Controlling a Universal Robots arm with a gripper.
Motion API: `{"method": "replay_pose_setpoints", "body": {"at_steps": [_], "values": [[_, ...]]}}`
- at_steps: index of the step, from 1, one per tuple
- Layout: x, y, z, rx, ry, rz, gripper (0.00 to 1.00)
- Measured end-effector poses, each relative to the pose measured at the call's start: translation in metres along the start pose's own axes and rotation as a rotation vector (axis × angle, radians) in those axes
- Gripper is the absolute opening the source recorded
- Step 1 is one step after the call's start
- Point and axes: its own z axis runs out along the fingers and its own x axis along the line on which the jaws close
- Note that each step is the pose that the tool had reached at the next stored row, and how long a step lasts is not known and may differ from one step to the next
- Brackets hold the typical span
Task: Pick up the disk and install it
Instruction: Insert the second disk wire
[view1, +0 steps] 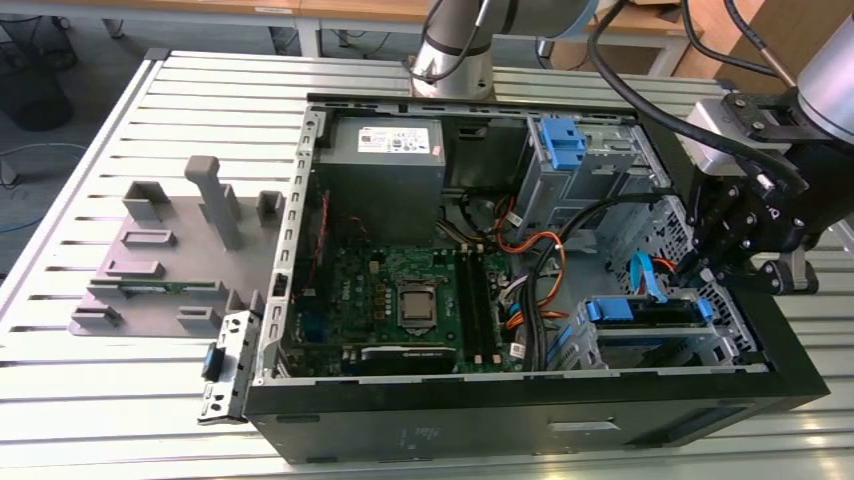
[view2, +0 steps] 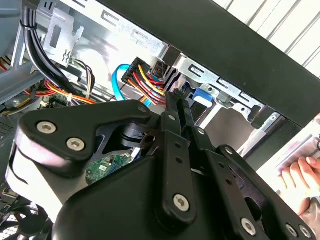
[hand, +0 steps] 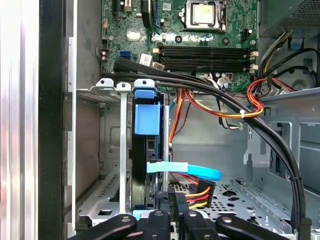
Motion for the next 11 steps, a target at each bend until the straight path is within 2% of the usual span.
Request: {"method": "replay_pose_setpoints", "body": {"at_steps": [11], "values": [[0.0002,0.0000,-0.0001,0.0000,0.0008,0.000,0.16]]}}
